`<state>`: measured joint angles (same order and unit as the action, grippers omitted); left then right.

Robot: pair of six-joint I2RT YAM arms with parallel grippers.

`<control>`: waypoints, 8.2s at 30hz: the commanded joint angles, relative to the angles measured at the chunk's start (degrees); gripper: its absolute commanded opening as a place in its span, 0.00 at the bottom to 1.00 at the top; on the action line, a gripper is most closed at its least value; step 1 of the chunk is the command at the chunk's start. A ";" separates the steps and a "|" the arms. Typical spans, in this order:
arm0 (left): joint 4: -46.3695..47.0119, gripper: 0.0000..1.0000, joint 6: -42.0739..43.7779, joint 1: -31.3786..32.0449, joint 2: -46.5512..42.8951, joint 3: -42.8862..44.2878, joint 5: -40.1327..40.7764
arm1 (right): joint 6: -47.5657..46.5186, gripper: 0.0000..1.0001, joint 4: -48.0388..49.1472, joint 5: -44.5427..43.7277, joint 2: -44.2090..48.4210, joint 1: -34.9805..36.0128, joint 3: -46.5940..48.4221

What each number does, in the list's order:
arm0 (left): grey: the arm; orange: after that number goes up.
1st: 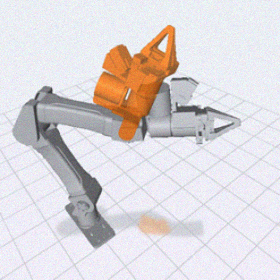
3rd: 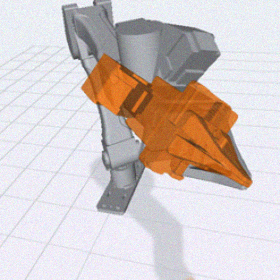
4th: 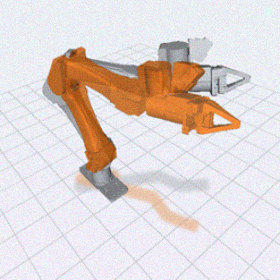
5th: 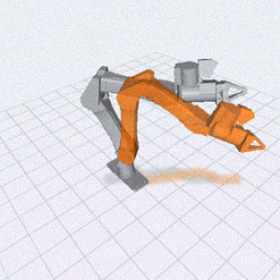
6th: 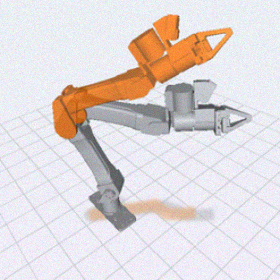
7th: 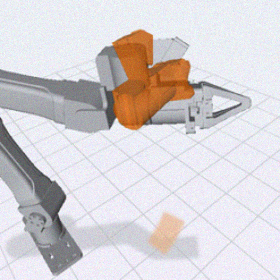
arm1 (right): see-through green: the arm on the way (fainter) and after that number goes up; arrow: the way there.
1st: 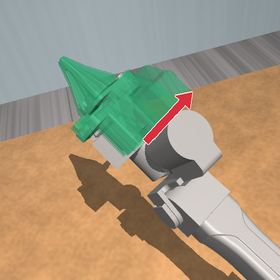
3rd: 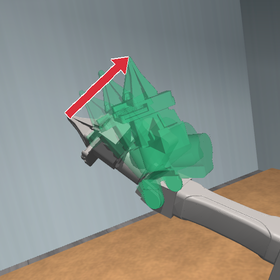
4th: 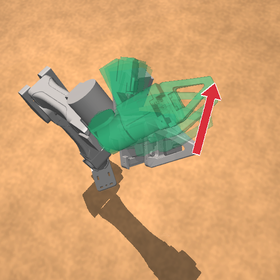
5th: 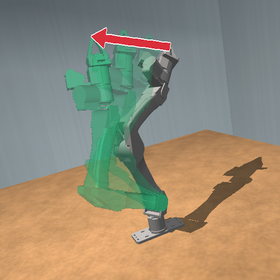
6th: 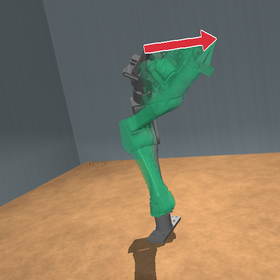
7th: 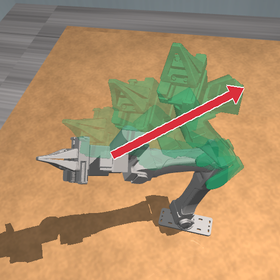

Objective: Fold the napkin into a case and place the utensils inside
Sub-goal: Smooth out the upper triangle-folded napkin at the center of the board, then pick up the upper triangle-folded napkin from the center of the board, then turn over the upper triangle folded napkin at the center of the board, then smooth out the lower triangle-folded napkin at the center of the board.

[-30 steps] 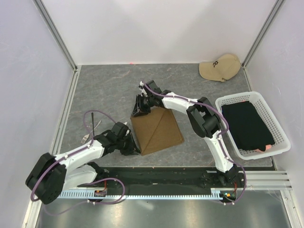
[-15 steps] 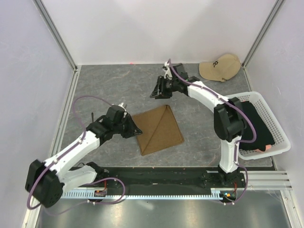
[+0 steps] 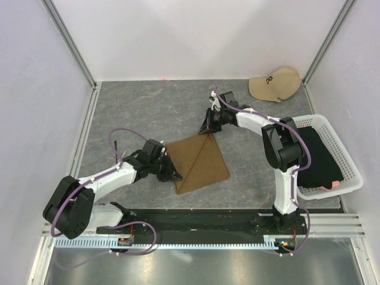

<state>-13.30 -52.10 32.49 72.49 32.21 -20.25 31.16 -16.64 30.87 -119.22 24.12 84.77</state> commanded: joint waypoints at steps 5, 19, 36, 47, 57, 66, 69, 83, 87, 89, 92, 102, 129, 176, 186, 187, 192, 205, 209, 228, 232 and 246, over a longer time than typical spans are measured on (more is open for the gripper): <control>4.95 0.11 2.26 -0.06 2.47 -4.96 1.35 | -3.47 0.02 4.08 2.53 -6.81 -3.55 2.32; 1.35 0.14 3.50 0.12 -4.63 -4.96 1.35 | -6.28 0.20 -1.02 -0.90 -3.75 -4.43 6.55; -2.35 0.38 9.11 -17.11 10.19 16.90 0.30 | -10.42 0.61 -13.25 -19.44 17.70 7.95 -3.73; -1.11 0.33 9.73 -17.37 24.63 23.69 1.43 | -0.05 0.17 2.13 -12.59 19.81 16.22 -20.77; -0.59 0.31 10.79 -17.55 20.15 17.72 2.94 | 0.13 0.14 4.52 -15.75 21.13 16.40 -27.73; -0.59 0.34 9.56 -17.72 14.18 14.56 1.97 | -2.68 0.31 -6.81 -27.85 22.54 25.79 -17.99; -2.60 0.36 8.77 -19.04 10.66 15.34 1.88 | -3.12 0.40 -10.77 -30.52 21.31 30.36 -12.20; -4.54 0.37 7.54 -30.03 2.57 11.22 -5.06 | -1.36 0.39 -17.37 -35.53 9.10 39.86 -0.75; -3.31 0.37 7.54 -31.08 2.48 9.63 -6.11 | -1.19 0.39 -17.63 -35.80 7.51 40.83 -0.31; -2.79 0.37 7.54 -31.35 2.66 9.02 -6.29 | -1.10 0.39 -17.72 -36.14 6.99 41.36 -0.22; -2.17 0.37 7.80 -31.52 3.01 8.58 -6.64 | -1.01 0.36 -17.98 -36.85 6.37 41.88 -0.14; -1.47 0.37 7.97 -31.70 3.62 8.31 -7.52 | -1.80 0.33 -17.98 -36.94 5.49 42.15 -1.45; -4.19 0.46 9.47 -31.70 9.34 9.72 -7.52 | -1.28 0.32 -22.64 -53.26 -3.82 47.77 -5.76; 0.05 0.08 2.43 -21.68 25.07 20.86 -1.90 | -0.48 0.00 -17.19 -41.69 18.85 40.66 -8.13; -13.49 0.02 13.23 -33.36 6.28 26.23 -1.37 | -1.54 0.00 -18.34 -31.94 12.37 47.50 9.58; -16.64 0.02 14.21 -36.68 4.52 28.59 -1.28 | -1.62 0.00 -18.34 -31.06 11.13 47.95 11.97; -24.31 0.02 20.45 -40.31 -1.03 38.79 1.09 | 0.83 0.00 -14.66 -19.11 6.11 49.88 24.21; -16.86 0.02 17.38 -18.90 13.26 43.73 12.68 | 14.80 0.00 29.42 -2.15 22.53 39.35 -22.60; -13.95 0.02 15.71 -11.41 21.96 46.10 16.55 | 15.07 0.00 36.14 -1.61 27.71 34.60 -40.86; -14.64 0.75 16.23 0.29 24.47 49.02 9.35 | 9.37 0.67 5.24 -18.83 46.18 16.50 -51.38; -15.09 0.61 16.42 0.20 14.90 40.06 7.69 | 5.59 0.67 4.69 -15.60 39.36 9.65 -44.02; -0.59 0.35 5.43 11.54 12.14 15.34 3.02 | 3.03 0.44 13.04 -7.15 15.17 6.29 -26.15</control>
<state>-20.95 -42.22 42.41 82.74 47.62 -16.51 34.81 -7.11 19.94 -101.25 30.48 56.36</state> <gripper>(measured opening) 0.357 0.420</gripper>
